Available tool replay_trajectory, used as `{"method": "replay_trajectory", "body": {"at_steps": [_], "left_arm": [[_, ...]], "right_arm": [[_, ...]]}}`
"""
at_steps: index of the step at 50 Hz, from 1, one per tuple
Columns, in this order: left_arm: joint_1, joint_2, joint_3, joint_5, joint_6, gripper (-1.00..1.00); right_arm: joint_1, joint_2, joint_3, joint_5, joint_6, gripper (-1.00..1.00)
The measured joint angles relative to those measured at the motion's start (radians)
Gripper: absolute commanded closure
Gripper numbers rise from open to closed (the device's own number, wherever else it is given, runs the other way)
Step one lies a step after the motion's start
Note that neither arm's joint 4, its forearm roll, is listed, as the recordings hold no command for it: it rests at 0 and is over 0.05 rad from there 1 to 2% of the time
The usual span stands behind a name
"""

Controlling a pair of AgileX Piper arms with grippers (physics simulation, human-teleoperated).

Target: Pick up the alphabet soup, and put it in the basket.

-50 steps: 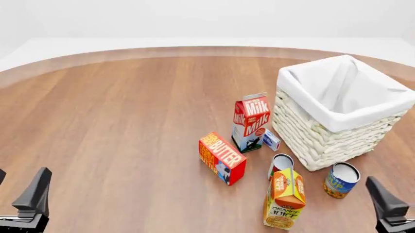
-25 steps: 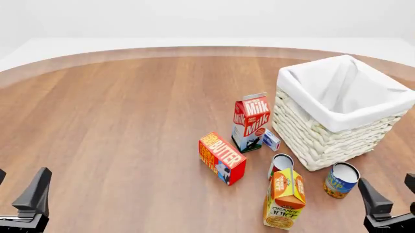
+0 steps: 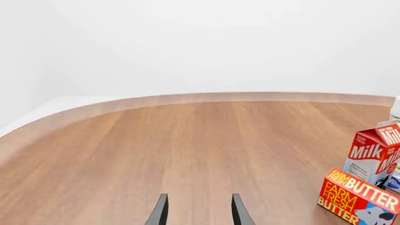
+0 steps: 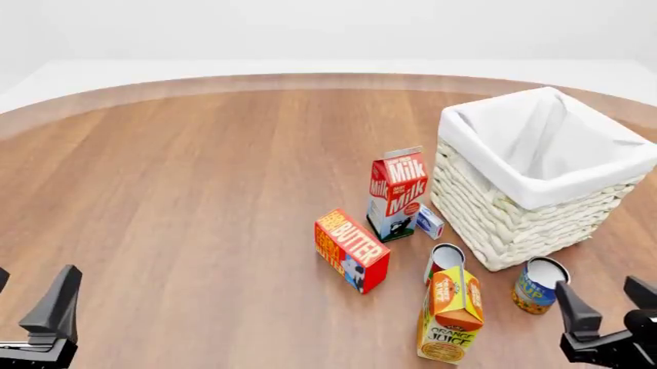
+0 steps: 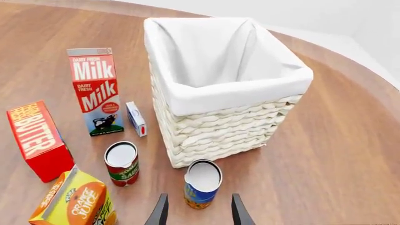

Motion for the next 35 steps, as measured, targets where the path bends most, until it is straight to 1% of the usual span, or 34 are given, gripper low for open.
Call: {"method": "replay_trajectory", "body": {"at_steps": [20,35], "left_arm": [[0.000,0.000,0.000,0.000,0.000,-1.00],[0.000,0.000,0.000,0.000,0.000,-1.00]], "right_arm": [[-0.002,0.163,0.050,-0.199,0.032,-1.00],[-0.010,0.253,0.064,-0.291,0.030,-1.00]]}}
